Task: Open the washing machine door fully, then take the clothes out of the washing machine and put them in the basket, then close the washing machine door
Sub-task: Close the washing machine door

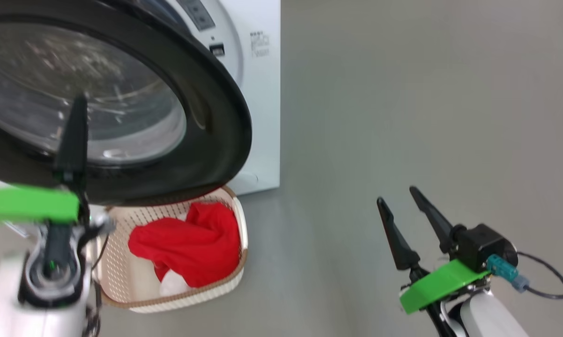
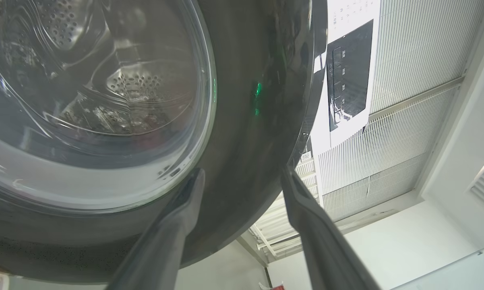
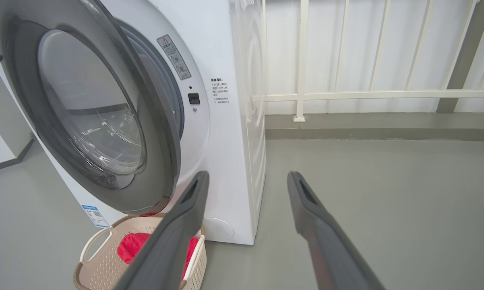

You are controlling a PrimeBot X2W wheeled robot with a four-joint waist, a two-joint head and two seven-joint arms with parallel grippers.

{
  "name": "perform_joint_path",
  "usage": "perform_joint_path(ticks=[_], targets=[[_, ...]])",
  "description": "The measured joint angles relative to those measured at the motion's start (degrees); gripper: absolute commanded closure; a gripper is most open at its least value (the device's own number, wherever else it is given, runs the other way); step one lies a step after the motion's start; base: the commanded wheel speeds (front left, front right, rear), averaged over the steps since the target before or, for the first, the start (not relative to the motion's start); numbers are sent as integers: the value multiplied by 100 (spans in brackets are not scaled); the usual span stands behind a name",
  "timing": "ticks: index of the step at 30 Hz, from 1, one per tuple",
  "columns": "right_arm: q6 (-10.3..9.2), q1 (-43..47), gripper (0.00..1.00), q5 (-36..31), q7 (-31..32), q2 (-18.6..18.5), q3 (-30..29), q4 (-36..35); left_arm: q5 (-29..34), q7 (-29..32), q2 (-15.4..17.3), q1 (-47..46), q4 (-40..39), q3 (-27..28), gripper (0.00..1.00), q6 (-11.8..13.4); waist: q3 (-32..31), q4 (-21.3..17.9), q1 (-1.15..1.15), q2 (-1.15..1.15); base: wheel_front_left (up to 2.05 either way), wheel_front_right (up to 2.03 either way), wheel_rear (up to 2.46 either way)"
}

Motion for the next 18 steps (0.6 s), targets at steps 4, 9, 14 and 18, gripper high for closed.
perform_joint_path(ticks=[4, 9, 14, 18], targets=[[0, 170, 0, 1, 1, 1, 24, 56, 726, -300, 292, 656, -144, -204, 0, -1, -277, 44, 0, 0, 0, 0, 0], [0, 201, 0, 2, 1, 0, 18, 59, 1322, -549, 501, 1259, -327, -456, 0, -192, -518, 85, 0, 0, 0, 0, 0], [0, 343, 0, 3, 0, 1, 8, 44, 1919, -1023, 646, 1950, -530, -592, 0, -354, -754, 127, 0, 0, 0, 0, 0], [0, 456, 0, 3, 0, 1, -26, -9, 2505, -1315, 798, 2446, -604, -684, 0, -411, -881, 160, 0, 0, 0, 0, 0]])
